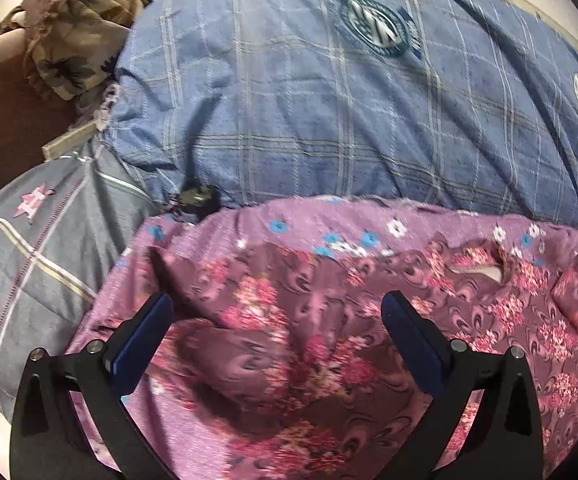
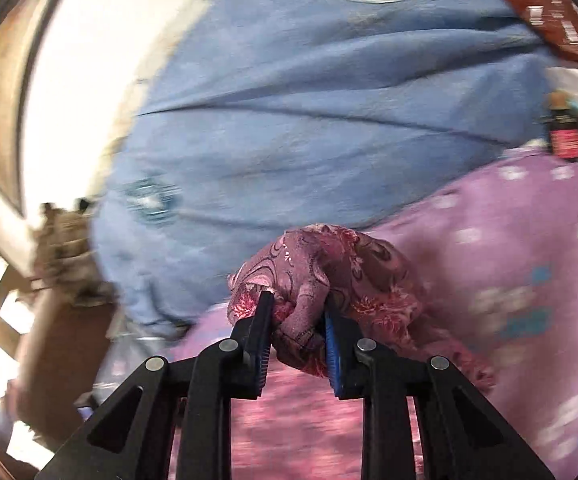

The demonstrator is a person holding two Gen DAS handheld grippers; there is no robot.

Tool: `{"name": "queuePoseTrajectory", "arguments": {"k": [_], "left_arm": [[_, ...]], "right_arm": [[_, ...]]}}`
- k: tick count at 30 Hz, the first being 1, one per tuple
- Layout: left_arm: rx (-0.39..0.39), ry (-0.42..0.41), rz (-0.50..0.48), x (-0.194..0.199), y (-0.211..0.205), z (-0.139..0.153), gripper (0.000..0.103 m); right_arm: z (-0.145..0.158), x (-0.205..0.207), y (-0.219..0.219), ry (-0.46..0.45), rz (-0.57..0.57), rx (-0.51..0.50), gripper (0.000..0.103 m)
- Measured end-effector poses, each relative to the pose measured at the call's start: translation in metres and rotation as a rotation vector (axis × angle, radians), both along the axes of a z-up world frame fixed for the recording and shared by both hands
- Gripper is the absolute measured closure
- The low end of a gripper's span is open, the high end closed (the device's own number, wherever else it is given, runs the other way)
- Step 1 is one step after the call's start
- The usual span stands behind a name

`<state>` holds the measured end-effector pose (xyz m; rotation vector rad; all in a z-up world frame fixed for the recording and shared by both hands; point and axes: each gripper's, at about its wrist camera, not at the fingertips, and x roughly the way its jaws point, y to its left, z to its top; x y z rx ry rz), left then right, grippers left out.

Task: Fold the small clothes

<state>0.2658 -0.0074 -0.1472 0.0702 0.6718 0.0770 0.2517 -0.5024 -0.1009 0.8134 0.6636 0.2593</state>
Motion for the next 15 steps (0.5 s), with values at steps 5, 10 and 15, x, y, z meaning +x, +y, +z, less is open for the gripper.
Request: {"name": "queuePoseTrajectory", "arguments": {"k": [5,10,15], "left_arm": [[0.008,-0.035,0.047,-0.003,0.028,0.008,0.0],[-0.001,-0.04,0.099,-0.005,0.062,0.011,0.0],[-0.013,-0.048,0.14,-0.007,0.088,0.014,0.0]], "right_arm": [[0.003,0.014,0.082,-0.034,0.106,0.083,0.08],[-0.042,0.033,0.174,0.06,0.189,0.083,0.075],[-0.116,0.041,0.252,0.257,0.27,0.047,0.039]]}}
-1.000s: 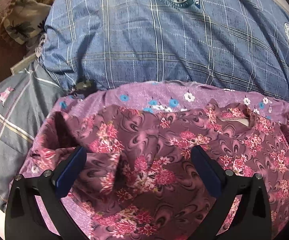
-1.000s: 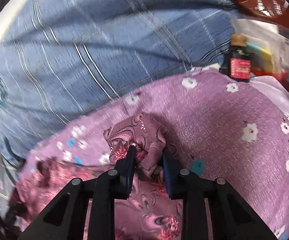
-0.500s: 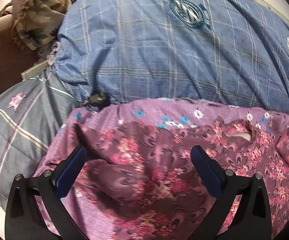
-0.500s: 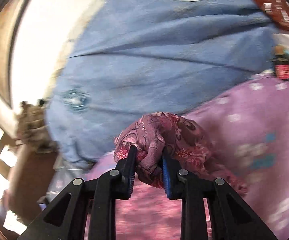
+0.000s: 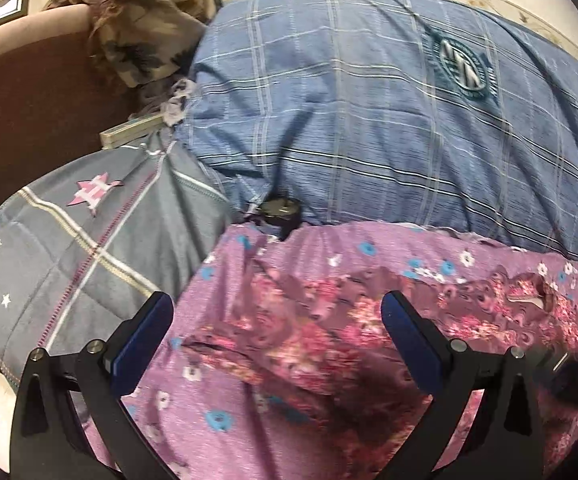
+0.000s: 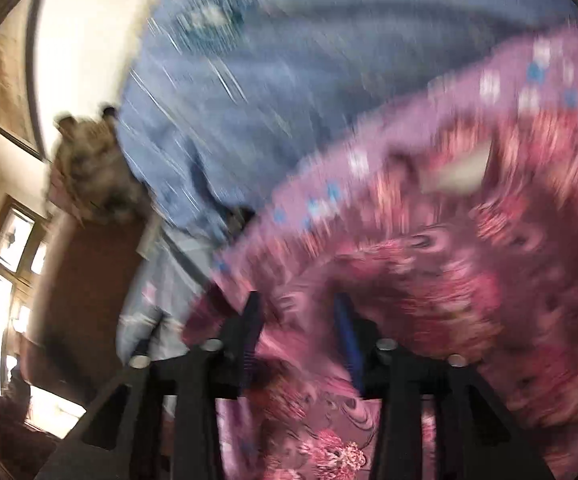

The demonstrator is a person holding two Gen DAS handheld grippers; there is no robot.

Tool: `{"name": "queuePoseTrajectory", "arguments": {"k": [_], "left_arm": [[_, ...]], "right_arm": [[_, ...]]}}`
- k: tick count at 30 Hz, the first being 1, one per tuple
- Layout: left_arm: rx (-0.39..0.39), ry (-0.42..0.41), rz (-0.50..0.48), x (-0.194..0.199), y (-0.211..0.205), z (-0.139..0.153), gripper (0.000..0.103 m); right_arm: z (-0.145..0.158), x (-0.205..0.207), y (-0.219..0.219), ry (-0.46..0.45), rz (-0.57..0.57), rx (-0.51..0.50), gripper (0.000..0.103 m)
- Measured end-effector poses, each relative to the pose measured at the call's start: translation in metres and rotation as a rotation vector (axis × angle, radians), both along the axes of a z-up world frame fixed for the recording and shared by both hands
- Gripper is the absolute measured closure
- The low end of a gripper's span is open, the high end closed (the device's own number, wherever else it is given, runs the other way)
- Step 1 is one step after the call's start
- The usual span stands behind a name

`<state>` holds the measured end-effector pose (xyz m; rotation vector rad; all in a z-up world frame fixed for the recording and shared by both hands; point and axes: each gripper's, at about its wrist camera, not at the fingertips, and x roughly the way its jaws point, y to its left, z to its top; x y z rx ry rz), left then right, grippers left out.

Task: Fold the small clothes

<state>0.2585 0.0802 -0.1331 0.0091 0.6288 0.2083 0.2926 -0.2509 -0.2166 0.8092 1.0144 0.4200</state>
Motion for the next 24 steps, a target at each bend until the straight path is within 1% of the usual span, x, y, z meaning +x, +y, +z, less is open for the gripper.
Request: {"name": "queuePoseTrajectory", "arguments": {"k": [2,4,5,6,7,8,10,11,12,13,14,15,16,17,18,20,21,22,23,24], "left_arm": [[0.001,-0.001,0.007,-0.001,0.006,0.001,0.0],[-0.006,0.001,0.011,-0.001,0.011,0.002,0.0],[-0.009,0.001,0.017,-0.001,0.014,0.002,0.0],[-0.016,0.003,0.025,0.0,0.018,0.002,0.0],[-0.025,0.005,0.037,0.001,0.023,0.003,0.0],[-0.034,0.007,0.052,0.001,0.029,0.003,0.0],[-0.044,0.009,0.084,0.002,0.04,0.004,0.0],[-0.046,0.011,0.104,0.002,0.046,0.004,0.0],[-0.048,0.014,0.131,0.003,0.056,0.004,0.0],[-0.051,0.019,0.157,0.003,0.064,0.003,0.0],[-0.052,0.024,0.174,0.004,0.07,0.002,0.0],[-0.056,0.035,0.201,0.004,0.081,0.001,0.0],[-0.061,0.044,0.221,0.005,0.089,0.0,0.0],[-0.068,0.05,0.239,0.006,0.096,-0.002,0.0],[-0.086,0.057,0.253,0.006,0.104,-0.003,0.0],[-0.108,0.068,0.275,0.007,0.116,-0.005,0.0],[-0.116,0.072,0.282,0.008,0.12,-0.006,0.0],[-0.123,0.075,0.287,0.008,0.123,-0.006,0.0],[-0.126,0.076,0.29,0.008,0.125,-0.006,0.0],[-0.124,0.076,0.292,0.009,0.126,-0.006,0.0]], "right_arm": [[-0.019,-0.005,0.016,0.068,0.033,-0.016,0.033],[-0.013,-0.01,0.019,0.027,0.04,-0.054,0.032],[-0.006,-0.011,0.016,0.015,0.062,-0.047,0.031],[0.003,-0.013,0.01,-0.007,0.059,-0.033,0.031],[0.009,-0.016,0.006,-0.034,0.045,-0.036,0.031],[0.021,-0.022,-0.004,-0.086,0.01,-0.074,0.03],[0.032,-0.027,-0.017,-0.117,-0.036,-0.139,0.022],[0.025,-0.026,-0.023,-0.083,-0.056,-0.176,0.021],[0.017,-0.021,-0.024,-0.034,-0.051,-0.191,0.021],[0.0,-0.015,-0.023,0.057,-0.033,-0.204,0.023],[-0.014,-0.012,-0.022,0.126,-0.026,-0.208,0.028],[-0.012,-0.016,-0.023,0.105,-0.049,-0.228,0.033],[-0.005,-0.018,-0.019,0.079,-0.046,-0.233,0.033],[0.003,-0.016,-0.011,0.057,-0.011,-0.199,0.037],[0.014,-0.014,0.002,0.018,0.033,-0.139,0.039],[0.029,-0.013,0.022,-0.024,0.092,-0.104,0.037],[0.034,-0.009,0.04,-0.032,0.142,-0.066,0.037],[0.035,-0.004,0.056,-0.027,0.187,-0.001,0.037],[0.034,-0.002,0.065,-0.017,0.204,0.043,0.037],[0.027,0.005,0.076,0.009,0.212,0.111,0.036]]}}
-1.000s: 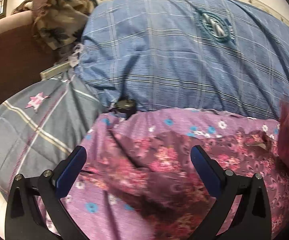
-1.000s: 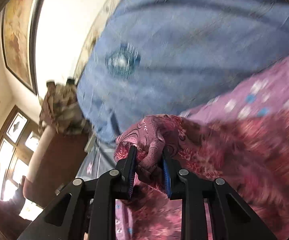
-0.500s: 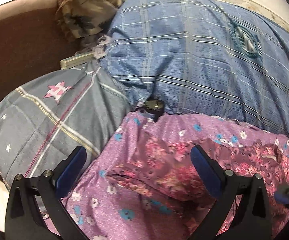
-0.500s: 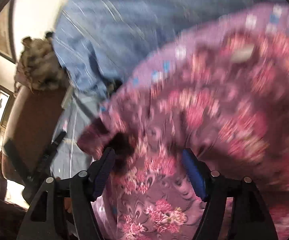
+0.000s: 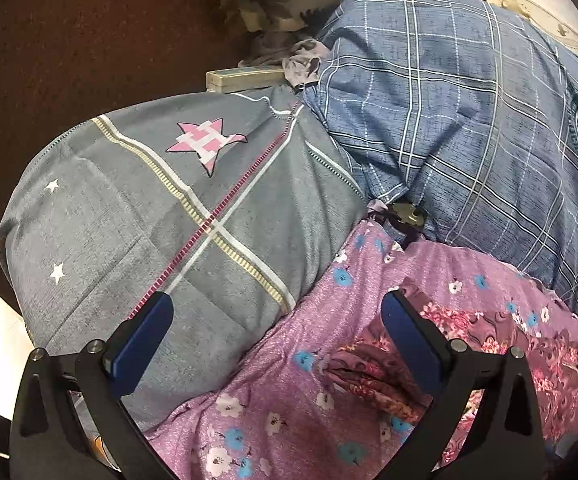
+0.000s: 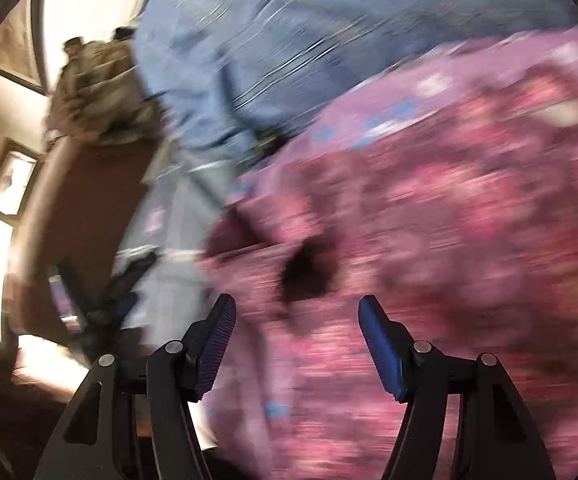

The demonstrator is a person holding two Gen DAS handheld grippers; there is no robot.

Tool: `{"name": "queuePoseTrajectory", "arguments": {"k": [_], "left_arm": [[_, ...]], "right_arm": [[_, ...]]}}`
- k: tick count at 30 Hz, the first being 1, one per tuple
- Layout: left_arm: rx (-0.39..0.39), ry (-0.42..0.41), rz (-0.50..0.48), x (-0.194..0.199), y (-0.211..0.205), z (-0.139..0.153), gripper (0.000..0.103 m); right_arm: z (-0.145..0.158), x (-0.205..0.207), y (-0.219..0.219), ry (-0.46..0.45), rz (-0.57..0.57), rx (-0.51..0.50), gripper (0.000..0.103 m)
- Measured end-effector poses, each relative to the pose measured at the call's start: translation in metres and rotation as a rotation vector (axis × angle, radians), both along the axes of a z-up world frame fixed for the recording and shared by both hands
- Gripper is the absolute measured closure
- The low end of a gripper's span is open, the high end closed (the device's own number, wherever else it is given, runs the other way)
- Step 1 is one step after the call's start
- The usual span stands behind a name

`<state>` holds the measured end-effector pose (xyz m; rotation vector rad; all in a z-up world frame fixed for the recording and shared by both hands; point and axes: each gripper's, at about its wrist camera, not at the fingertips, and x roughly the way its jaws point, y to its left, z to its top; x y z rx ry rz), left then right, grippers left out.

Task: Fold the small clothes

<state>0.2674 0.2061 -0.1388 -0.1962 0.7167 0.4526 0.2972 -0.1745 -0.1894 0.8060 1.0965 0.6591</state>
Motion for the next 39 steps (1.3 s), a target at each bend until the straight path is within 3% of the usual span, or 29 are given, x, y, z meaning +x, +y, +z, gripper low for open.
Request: {"name": "queuePoseTrajectory", "arguments": {"k": [2,4,7,8,9,10,11,17,25,30,34,37,39], "left_arm": [[0.009,0.002,0.0,0.001,0.001,0.0,0.0],[0.008,0.003,-0.004,0.002,0.0,0.001,0.0],[-0.001,0.004,-0.024,0.005,-0.003,0.001,0.0],[0.003,0.006,-0.028,0.005,-0.004,0.001,0.0],[0.008,0.008,-0.032,0.006,-0.005,0.0,0.0],[0.009,0.009,-0.034,0.007,-0.005,0.0,0.0],[0.01,0.01,-0.037,0.007,-0.006,0.0,0.0],[0.006,0.014,-0.037,0.008,-0.006,-0.001,0.0],[0.029,0.024,-0.068,0.013,-0.025,-0.004,0.0],[0.076,0.041,-0.146,0.02,-0.058,-0.009,0.0],[0.087,0.056,-0.234,0.025,-0.091,-0.016,0.0],[0.089,0.074,-0.32,0.028,-0.12,-0.022,0.0],[0.108,0.08,-0.362,0.029,-0.138,-0.025,0.0]], "right_arm": [[-0.015,0.01,0.016,0.066,-0.019,0.056,0.029],[-0.028,0.019,0.029,0.109,-0.043,0.045,0.025],[-0.036,0.026,0.047,0.08,-0.086,0.015,0.028],[-0.036,0.028,0.051,0.065,-0.089,0.001,0.037],[-0.035,0.03,0.054,0.046,-0.089,-0.026,0.068],[-0.033,0.032,0.058,0.032,-0.087,-0.074,0.088],[-0.031,0.032,0.058,0.019,-0.091,-0.098,0.097],[0.002,0.024,0.031,-0.121,-0.128,-0.15,0.097],[0.063,-0.001,-0.093,-0.294,-0.37,-0.29,0.097],[0.073,-0.013,-0.171,-0.313,-0.516,-0.423,0.097],[0.053,-0.03,-0.22,-0.269,-0.583,-0.465,0.096],[0.023,-0.036,-0.252,-0.155,-0.613,-0.404,0.086],[0.001,-0.039,-0.274,-0.055,-0.656,-0.333,0.048]]}}
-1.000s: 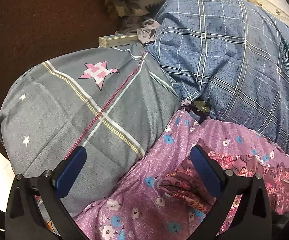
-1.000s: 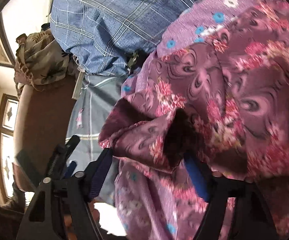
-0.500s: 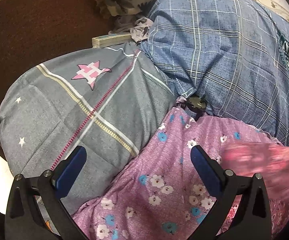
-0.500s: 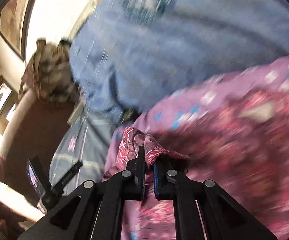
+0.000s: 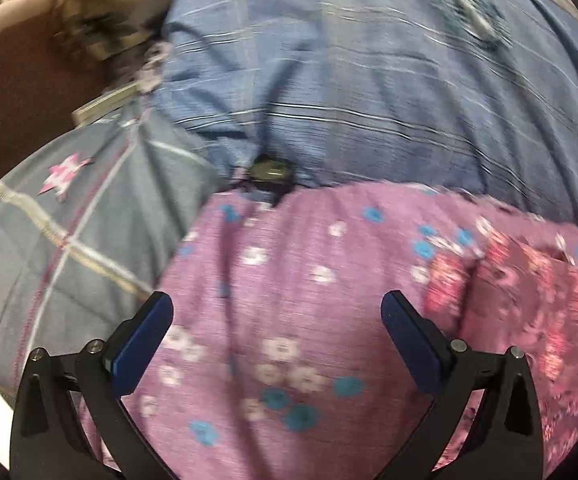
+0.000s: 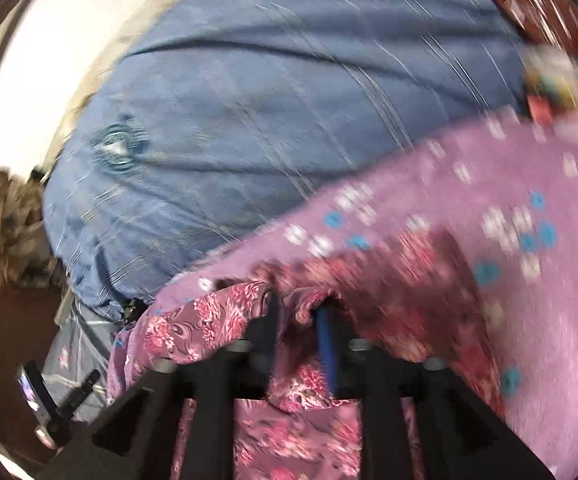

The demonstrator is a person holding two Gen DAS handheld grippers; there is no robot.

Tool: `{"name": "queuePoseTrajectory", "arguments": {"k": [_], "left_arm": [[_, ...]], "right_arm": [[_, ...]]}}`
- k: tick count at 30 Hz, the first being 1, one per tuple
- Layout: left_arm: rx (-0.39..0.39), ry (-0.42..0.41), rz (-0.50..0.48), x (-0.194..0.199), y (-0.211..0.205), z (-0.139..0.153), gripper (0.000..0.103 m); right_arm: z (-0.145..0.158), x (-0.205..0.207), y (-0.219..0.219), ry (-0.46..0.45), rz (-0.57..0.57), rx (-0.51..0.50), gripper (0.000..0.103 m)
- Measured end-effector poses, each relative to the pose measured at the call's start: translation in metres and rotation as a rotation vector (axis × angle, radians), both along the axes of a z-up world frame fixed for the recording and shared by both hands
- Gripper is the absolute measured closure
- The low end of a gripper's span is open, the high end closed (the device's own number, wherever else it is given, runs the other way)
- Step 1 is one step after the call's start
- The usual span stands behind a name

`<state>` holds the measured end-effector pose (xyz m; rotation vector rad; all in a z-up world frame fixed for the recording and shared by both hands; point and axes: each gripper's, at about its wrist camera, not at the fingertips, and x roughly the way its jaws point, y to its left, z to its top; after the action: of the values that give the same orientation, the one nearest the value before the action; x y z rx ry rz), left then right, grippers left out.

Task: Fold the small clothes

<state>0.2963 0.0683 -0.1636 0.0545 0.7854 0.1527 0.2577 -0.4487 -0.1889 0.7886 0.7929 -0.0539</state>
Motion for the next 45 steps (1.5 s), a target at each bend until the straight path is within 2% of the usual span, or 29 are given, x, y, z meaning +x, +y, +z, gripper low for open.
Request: {"name": "queuePoseTrajectory", "arguments": {"k": [2,7,10,13,14,16,17,18,20,22,25,27,29,31,32,35,37,38,41,43,45], "left_arm": [[0.026,0.002,-0.035,0.0,-0.016,-0.002,0.0],[0.019,0.048,-0.071,0.009,-0.036,-0.013,0.0],[0.012,0.067,-0.056,0.012,-0.037,-0.018,0.0],[0.015,0.068,-0.055,0.012,-0.037,-0.019,0.0],[0.015,0.068,-0.055,0.013,-0.037,-0.019,0.0],[0.015,0.07,-0.053,0.014,-0.036,-0.02,0.0],[0.012,0.071,-0.052,0.014,-0.035,-0.02,0.0],[0.01,0.071,-0.05,0.014,-0.033,-0.019,0.0],[0.006,0.069,-0.043,0.014,-0.03,-0.018,0.0],[-0.001,0.067,-0.03,0.014,-0.024,-0.016,0.0],[-0.011,0.068,-0.01,0.015,-0.017,-0.015,0.0],[-0.01,0.066,-0.009,0.014,-0.017,-0.015,0.0],[0.004,0.068,-0.016,0.013,-0.021,-0.017,0.0],[0.024,0.073,-0.029,0.013,-0.028,-0.02,0.0],[0.039,0.075,-0.04,0.012,-0.033,-0.022,0.0],[0.092,0.089,-0.069,0.013,-0.047,-0.031,0.0],[0.141,0.111,-0.091,0.014,-0.058,-0.041,0.0],[0.158,0.123,-0.097,0.016,-0.062,-0.045,0.0],[0.187,0.159,-0.091,0.022,-0.068,-0.057,0.0],[0.164,0.152,-0.076,0.026,-0.067,-0.055,0.0],[0.114,0.125,-0.061,0.031,-0.065,-0.048,0.0]], "right_arm": [[-0.011,-0.008,-0.012,0.009,-0.05,0.051,0.035],[-0.026,-0.014,-0.019,0.012,-0.029,0.093,0.031],[-0.032,-0.007,-0.01,0.039,0.004,0.081,0.031],[-0.05,0.007,0.007,0.108,0.063,0.104,0.032],[-0.055,0.012,0.015,0.133,0.086,0.09,0.036],[-0.061,0.018,0.03,0.179,0.111,0.038,0.056],[-0.062,0.02,0.034,0.19,0.117,0.019,0.08],[-0.062,0.021,0.039,0.202,0.125,-0.003,0.097],[-0.055,0.019,0.04,0.192,0.118,-0.034,0.097],[-0.036,0.008,0.033,0.145,0.08,-0.083,0.099],[-0.009,-0.011,0.01,0.081,-0.001,-0.137,0.099],[-0.002,-0.02,-0.004,0.083,-0.051,-0.187,0.099],[-0.006,-0.022,-0.012,0.111,-0.079,-0.214,0.099],[-0.024,-0.021,-0.019,0.161,-0.073,-0.164,0.098],[-0.037,-0.017,-0.019,0.197,-0.049,-0.115,0.091],[-0.057,-0.011,-0.023,0.256,-0.032,-0.077,0.078],[-0.054,-0.017,-0.033,0.254,-0.094,-0.081,0.078],[-0.051,-0.021,-0.037,0.262,-0.121,-0.096,0.073],[-0.034,-0.03,-0.048,0.206,-0.154,-0.063,0.069],[-0.022,-0.029,-0.041,0.137,-0.14,-0.058,0.064],[-0.013,-0.017,-0.024,0.105,-0.079,-0.072,0.054]]}}
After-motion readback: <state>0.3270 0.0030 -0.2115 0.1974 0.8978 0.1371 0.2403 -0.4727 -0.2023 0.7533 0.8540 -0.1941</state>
